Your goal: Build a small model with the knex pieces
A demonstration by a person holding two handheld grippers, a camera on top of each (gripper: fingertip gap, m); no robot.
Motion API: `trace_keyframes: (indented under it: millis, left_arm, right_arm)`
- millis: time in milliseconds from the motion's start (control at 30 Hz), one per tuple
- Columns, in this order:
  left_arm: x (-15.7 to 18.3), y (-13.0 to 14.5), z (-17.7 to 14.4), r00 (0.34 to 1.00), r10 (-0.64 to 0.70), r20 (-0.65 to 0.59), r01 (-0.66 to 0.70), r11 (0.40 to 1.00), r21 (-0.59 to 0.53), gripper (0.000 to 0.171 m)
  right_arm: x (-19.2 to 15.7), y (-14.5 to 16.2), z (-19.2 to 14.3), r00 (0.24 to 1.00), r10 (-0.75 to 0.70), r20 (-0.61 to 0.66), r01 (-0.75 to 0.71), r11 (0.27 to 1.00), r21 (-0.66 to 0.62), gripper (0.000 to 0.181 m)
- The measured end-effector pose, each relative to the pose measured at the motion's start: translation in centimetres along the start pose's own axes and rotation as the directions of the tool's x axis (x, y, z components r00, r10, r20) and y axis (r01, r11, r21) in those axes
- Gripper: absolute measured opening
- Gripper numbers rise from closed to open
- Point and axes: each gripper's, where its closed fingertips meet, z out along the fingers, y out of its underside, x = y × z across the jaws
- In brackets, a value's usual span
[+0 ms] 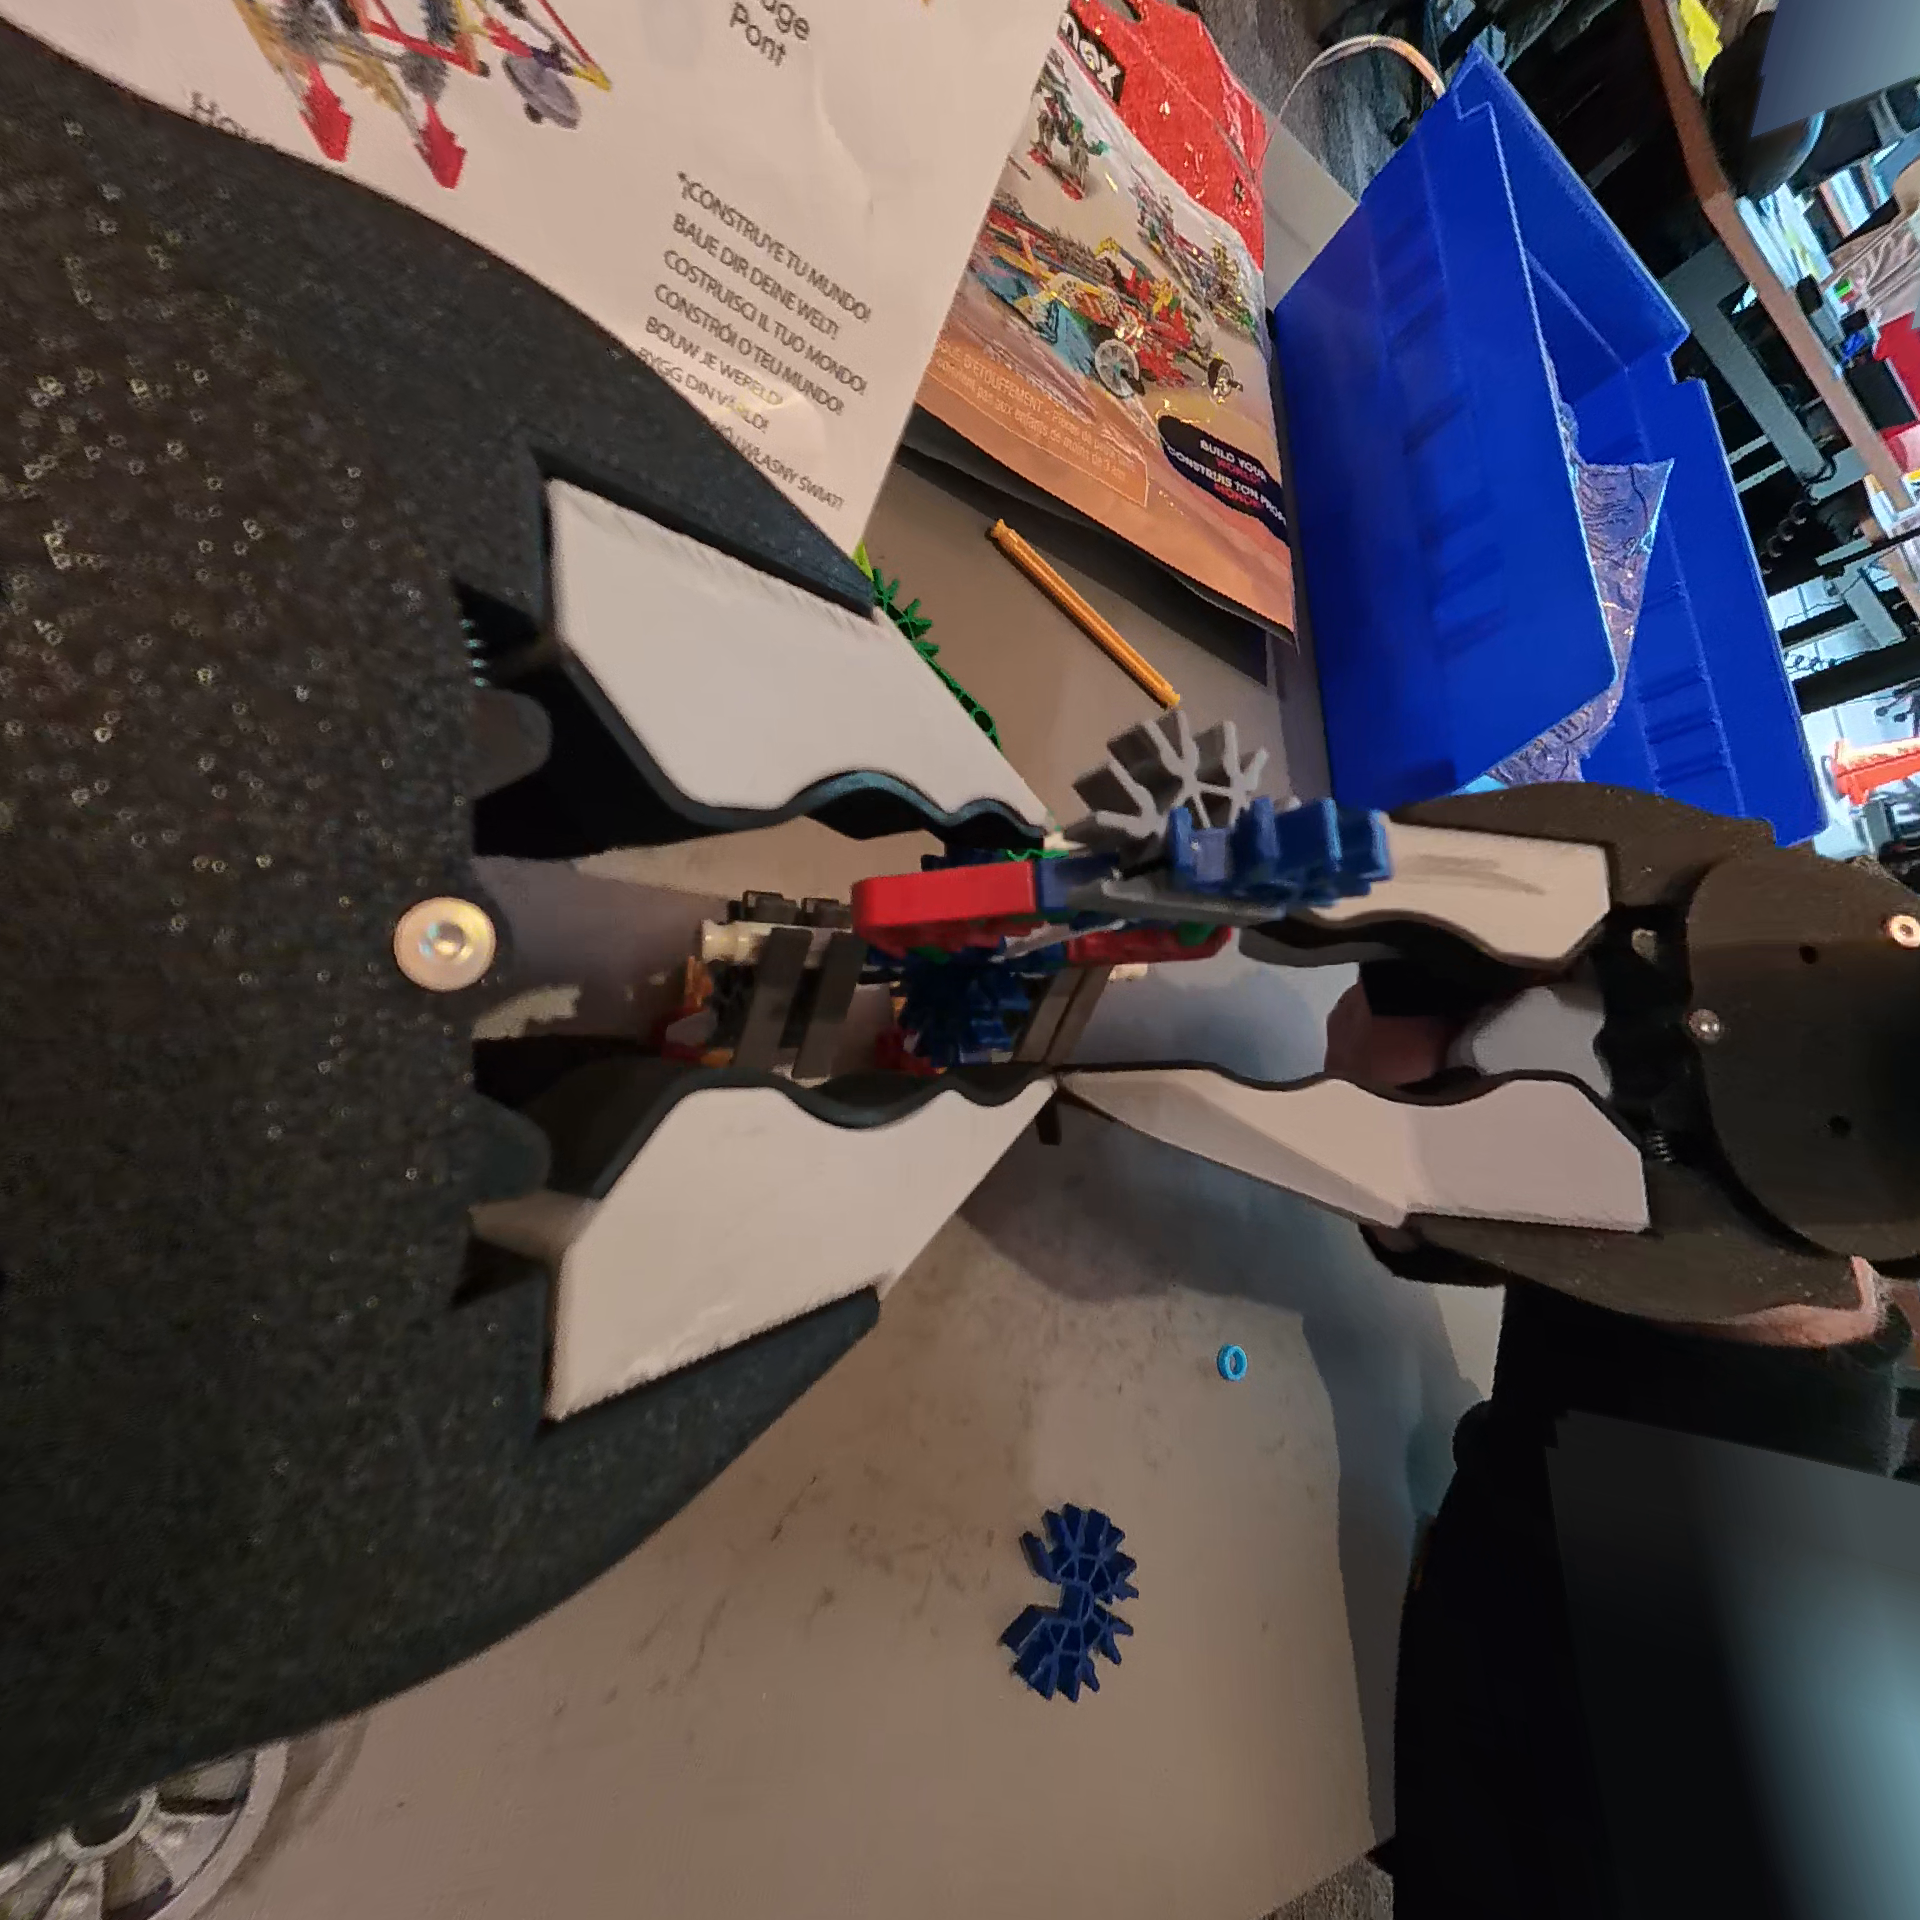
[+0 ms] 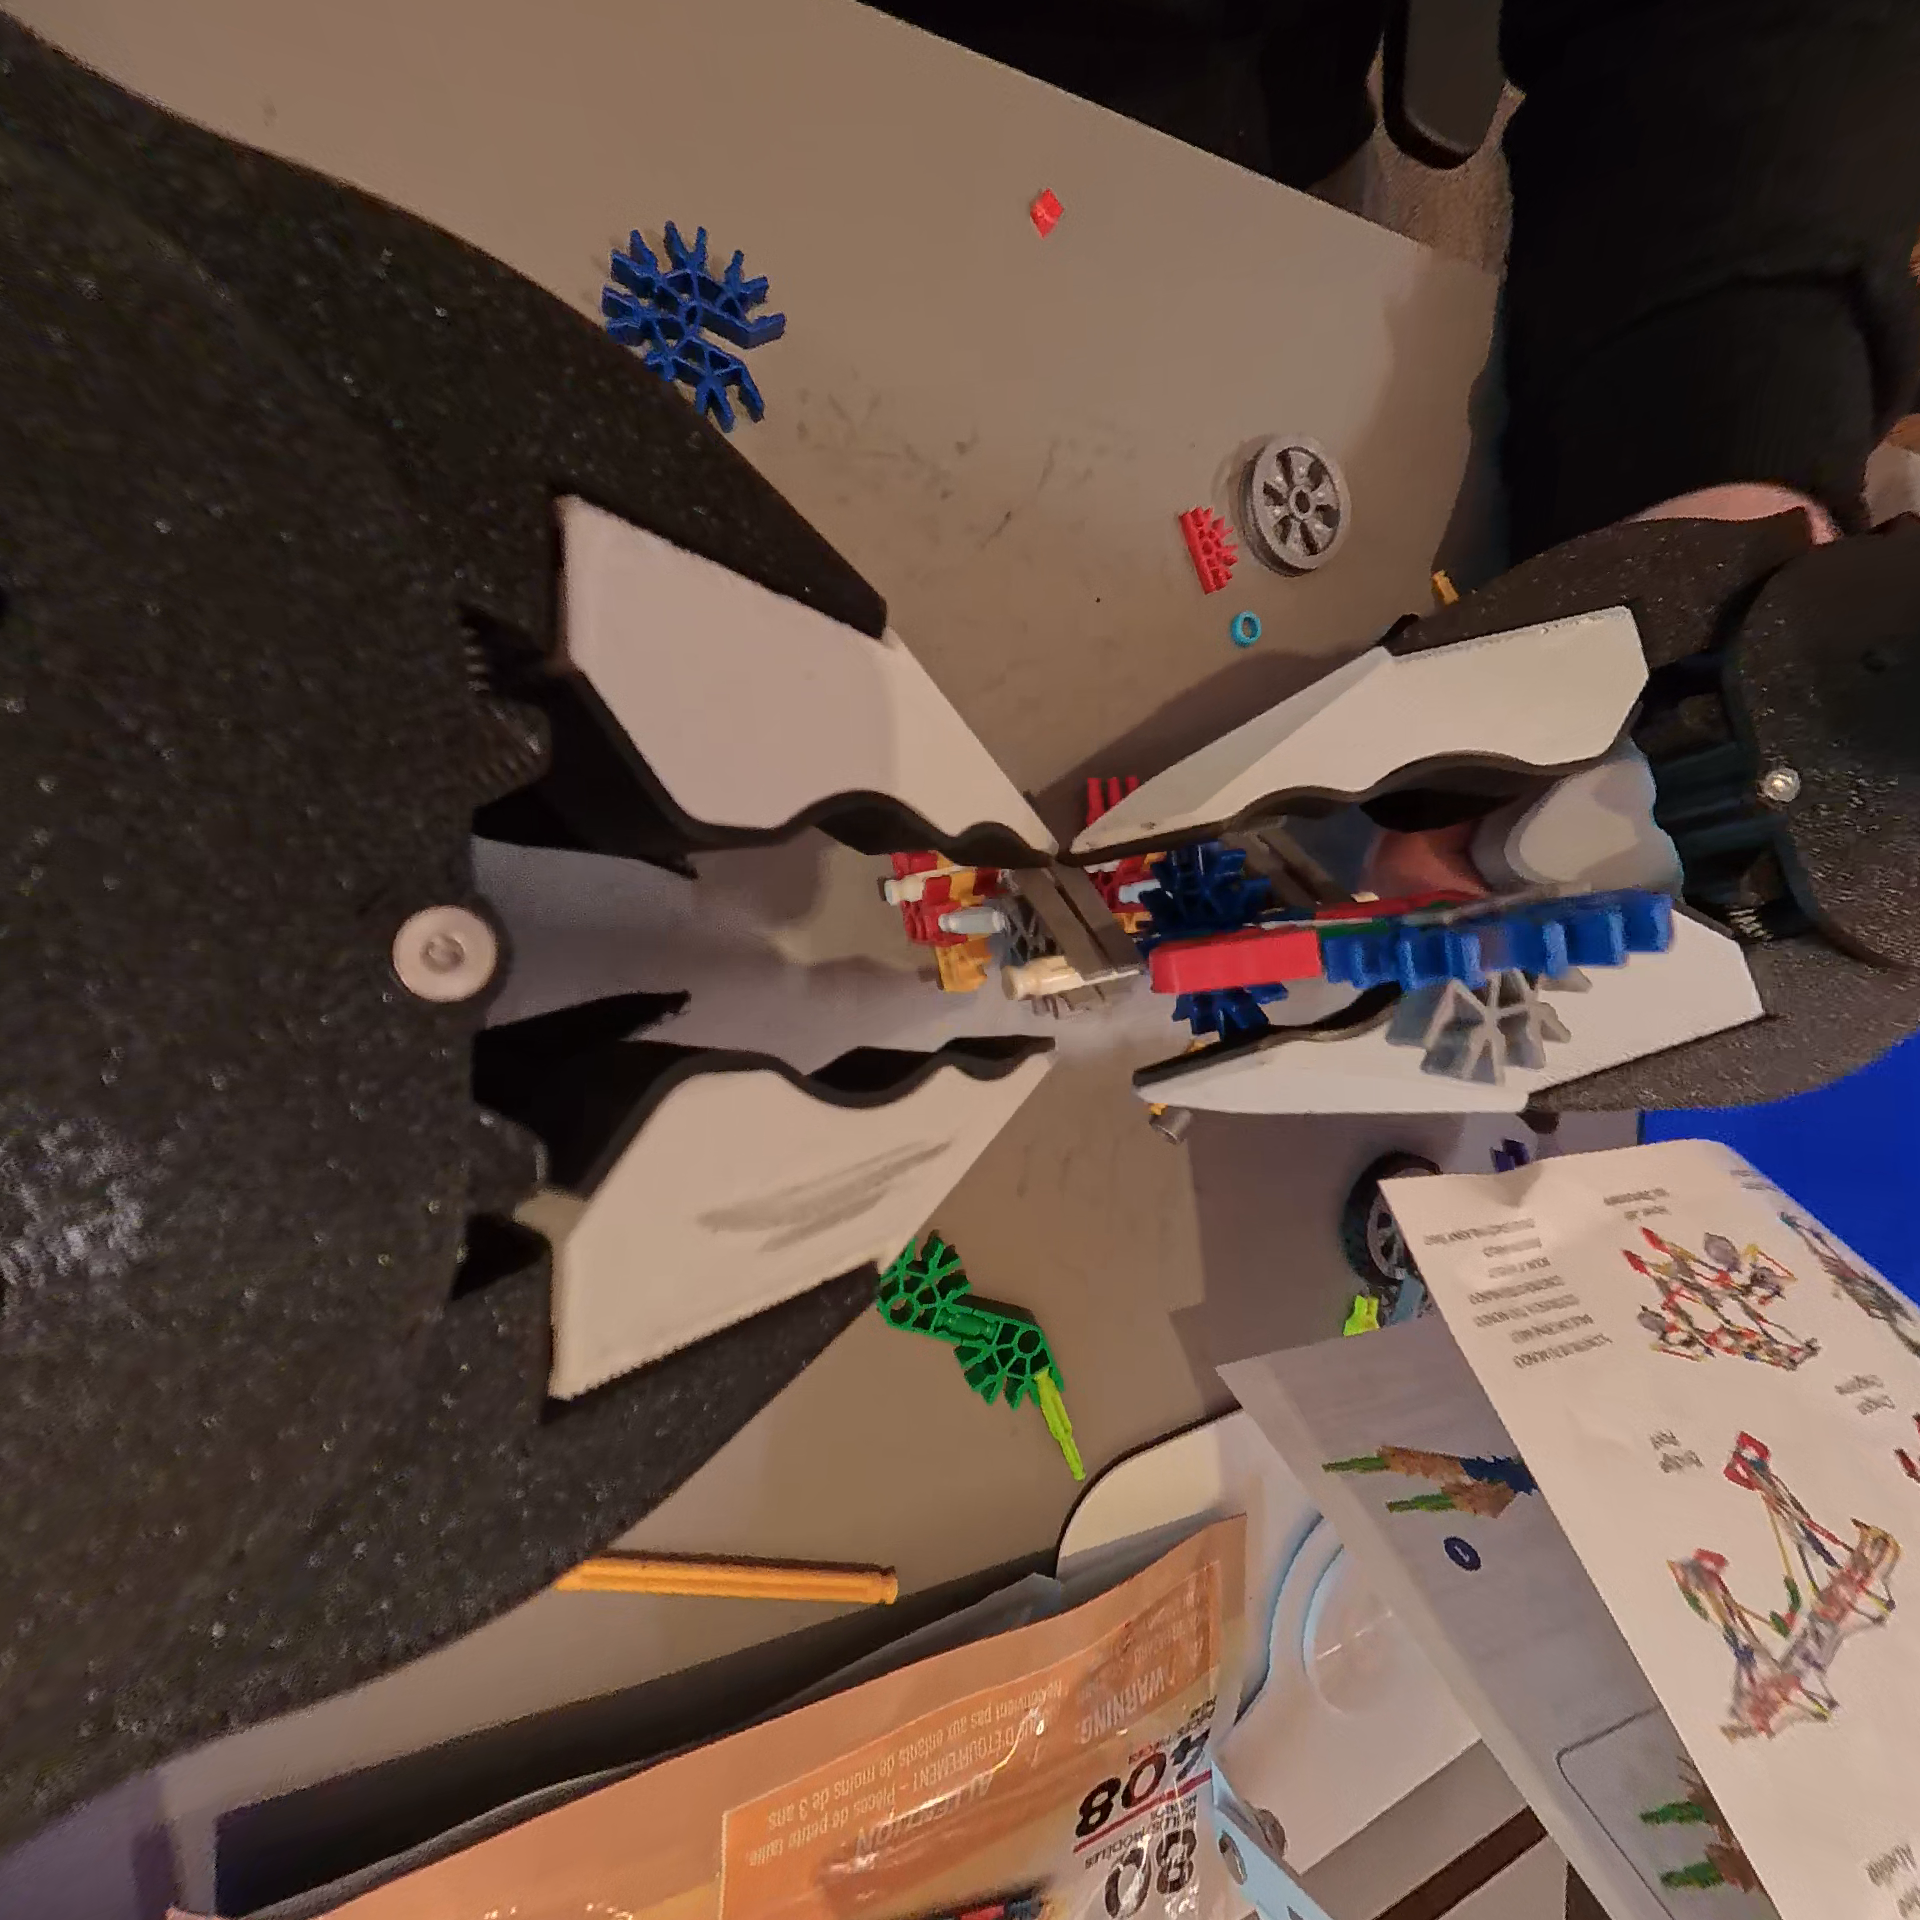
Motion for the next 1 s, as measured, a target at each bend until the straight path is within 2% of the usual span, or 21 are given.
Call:
trace_keyframes:
  millis: [300,400,1000]
  left_arm:
    - [0.2,0.0,-0.1,1.0,0.021,-0.013,-0.021,1.0,0.006,0.04]
    - [0.6,-0.1,0.0,0.999,0.026,-0.031,-0.026,1.0,0.014,0.04]
    - [1.2,-0.2,0.4,0.998,0.039,-0.048,-0.038,0.999,0.027,0.039]
  right_arm:
    - [-0.2,-0.5,-0.1,0.998,0.038,0.042,-0.04,0.998,0.054,0.022]
    - [0.0,-2.0,-0.7,0.999,0.038,0.024,-0.041,0.991,0.126,0.014]
    - [-0.7,-1.0,-0.6,0.998,0.001,0.057,-0.006,0.997,0.079,0.011]
